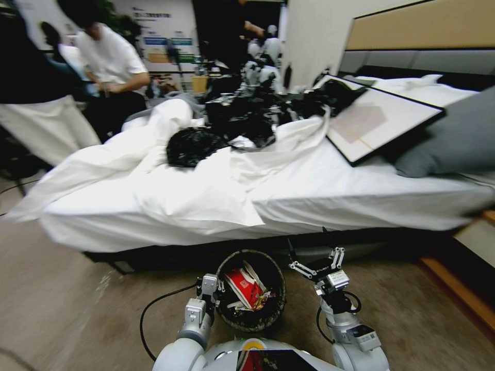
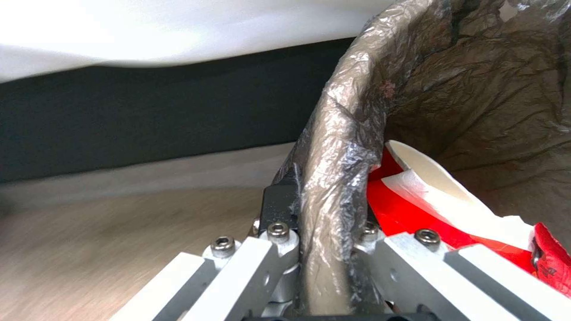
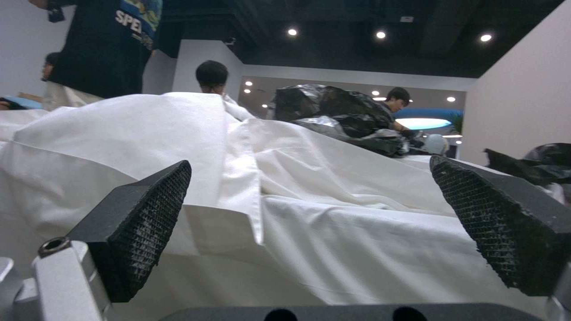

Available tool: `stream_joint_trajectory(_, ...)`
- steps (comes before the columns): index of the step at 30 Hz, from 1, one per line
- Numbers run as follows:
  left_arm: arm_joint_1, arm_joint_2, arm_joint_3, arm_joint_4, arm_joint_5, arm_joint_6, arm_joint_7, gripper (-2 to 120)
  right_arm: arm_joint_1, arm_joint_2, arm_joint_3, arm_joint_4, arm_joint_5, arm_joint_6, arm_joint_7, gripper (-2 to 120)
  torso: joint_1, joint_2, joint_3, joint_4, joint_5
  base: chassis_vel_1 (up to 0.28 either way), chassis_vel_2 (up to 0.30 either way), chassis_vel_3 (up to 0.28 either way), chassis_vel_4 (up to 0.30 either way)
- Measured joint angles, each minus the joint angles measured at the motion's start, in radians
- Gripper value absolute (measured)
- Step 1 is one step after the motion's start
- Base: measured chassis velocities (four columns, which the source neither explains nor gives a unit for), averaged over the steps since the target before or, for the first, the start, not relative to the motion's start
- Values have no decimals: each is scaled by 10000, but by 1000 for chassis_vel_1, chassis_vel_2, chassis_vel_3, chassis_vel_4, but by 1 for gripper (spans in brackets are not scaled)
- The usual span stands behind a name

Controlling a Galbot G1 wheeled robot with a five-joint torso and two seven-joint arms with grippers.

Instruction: Pick up the trash bin, then pick up the garbage from the floor and place it into the trash bin.

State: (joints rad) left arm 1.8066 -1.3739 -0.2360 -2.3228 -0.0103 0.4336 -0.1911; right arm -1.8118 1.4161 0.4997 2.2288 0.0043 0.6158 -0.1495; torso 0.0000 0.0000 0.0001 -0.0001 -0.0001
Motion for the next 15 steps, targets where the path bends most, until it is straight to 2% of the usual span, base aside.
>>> stream_joint_trajectory(15,-17,1,11,32,0,1,-11,2,48,15,-18,-94,-33,27,-23,100,0,0,0,1,0,124,123,131,132)
